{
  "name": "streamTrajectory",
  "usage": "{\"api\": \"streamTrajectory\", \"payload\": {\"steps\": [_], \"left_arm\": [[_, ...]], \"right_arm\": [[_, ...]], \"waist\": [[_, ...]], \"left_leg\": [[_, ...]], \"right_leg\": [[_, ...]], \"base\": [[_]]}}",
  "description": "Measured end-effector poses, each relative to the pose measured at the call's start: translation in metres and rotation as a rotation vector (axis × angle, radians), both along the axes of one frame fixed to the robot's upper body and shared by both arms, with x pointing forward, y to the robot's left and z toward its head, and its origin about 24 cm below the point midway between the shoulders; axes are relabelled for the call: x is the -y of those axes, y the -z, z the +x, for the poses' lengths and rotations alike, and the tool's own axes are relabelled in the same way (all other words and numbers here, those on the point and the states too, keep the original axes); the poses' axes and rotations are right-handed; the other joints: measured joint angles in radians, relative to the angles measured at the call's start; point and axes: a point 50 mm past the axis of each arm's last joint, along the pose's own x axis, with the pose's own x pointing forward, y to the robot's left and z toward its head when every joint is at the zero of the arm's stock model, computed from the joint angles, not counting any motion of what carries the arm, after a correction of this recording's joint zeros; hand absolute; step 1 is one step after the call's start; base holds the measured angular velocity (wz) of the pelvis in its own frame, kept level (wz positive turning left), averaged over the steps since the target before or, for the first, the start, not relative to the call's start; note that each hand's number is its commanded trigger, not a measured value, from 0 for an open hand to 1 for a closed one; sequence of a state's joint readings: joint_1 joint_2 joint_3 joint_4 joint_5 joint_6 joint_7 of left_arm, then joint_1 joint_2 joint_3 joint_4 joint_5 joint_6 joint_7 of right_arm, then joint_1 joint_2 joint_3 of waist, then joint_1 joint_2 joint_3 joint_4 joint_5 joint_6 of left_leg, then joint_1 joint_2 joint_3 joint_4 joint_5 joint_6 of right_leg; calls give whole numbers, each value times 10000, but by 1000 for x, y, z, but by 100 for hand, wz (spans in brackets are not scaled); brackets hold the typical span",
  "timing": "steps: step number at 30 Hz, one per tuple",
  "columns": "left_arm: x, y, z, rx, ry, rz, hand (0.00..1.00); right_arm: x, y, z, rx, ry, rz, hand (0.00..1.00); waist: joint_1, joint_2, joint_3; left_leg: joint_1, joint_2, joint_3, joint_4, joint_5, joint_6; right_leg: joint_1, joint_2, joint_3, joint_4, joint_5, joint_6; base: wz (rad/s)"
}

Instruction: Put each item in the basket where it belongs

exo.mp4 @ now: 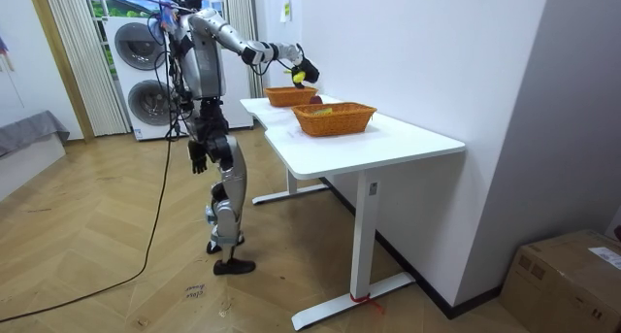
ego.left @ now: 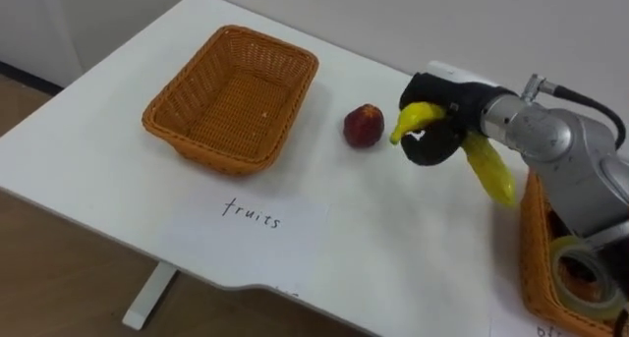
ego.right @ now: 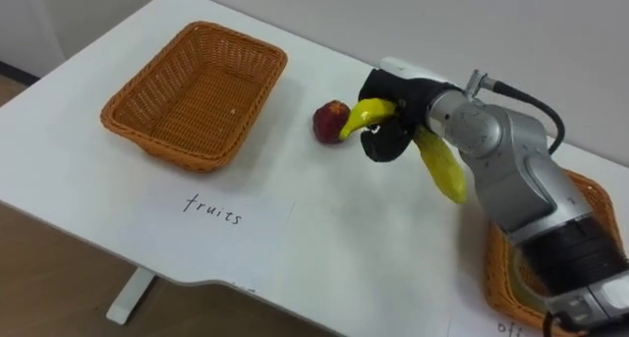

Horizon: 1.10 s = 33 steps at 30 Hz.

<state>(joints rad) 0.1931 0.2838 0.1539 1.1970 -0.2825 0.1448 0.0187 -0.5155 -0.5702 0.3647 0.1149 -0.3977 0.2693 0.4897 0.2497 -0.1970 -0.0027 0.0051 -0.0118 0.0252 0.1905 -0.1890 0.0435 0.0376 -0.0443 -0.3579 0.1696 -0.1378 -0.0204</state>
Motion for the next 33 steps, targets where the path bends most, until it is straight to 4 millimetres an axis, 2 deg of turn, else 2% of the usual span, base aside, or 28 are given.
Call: {"api": "streamTrajectory", "payload": {"steps": [4, 9, 13, 15, 21, 24, 33], "left_arm": [[3, 1, -2, 4, -1, -100, 0], [5, 2, -2, 156, 45, -167, 0], [7, 2, 2, 333, -21, -331, 0], [7, 3, 3, 342, 12, -350, 0], [8, 3, 0, 228, 77, -380, 0], [8, 3, -3, 115, 31, -382, 0], [9, 4, -9, -188, -224, -446, 0]], "right_arm": [[-18, -19, -9, 762, -943, -205, 100], [-24, -22, -11, 795, -1331, -239, 100], [-28, -24, -13, 866, -1441, -141, 100], [-31, -25, -12, 837, -1381, 12, 100], [-43, -36, -9, 1494, -1557, -282, 100], [-48, -46, -9, 1865, -1712, -280, 100], [-58, -48, -8, 2071, -1539, 189, 100]], "waist": [[21, 57, 42], [60, 33, 48], [284, -44, 52], [413, -118, 26], [669, -307, 73], [884, -309, 72], [1134, -304, 77]], "left_leg": [[70, 3, 17, -62, 2, 1], [176, -7, -6, -127, 6, 11], [206, -10, 8, -220, 23, 10], [239, 2, 8, -240, 26, 7], [217, -5, -26, -243, 24, 10], [216, -14, -31, -249, 27, 19], [151, -27, -219, -251, 27, 19]], "right_leg": [[40, 56, 28, -6, -2, 3], [137, 46, 18, -12, -20, 33], [103, 35, 131, -7, -27, 44], [106, 18, 130, -6, -35, 54], [69, -2, -17, -1, -38, 58], [82, -12, -38, 1, -38, 59], [123, -22, -176, -8, -56, 88]], "base": [[0], [1], [-1], [0], [1], [0], [7]]}}
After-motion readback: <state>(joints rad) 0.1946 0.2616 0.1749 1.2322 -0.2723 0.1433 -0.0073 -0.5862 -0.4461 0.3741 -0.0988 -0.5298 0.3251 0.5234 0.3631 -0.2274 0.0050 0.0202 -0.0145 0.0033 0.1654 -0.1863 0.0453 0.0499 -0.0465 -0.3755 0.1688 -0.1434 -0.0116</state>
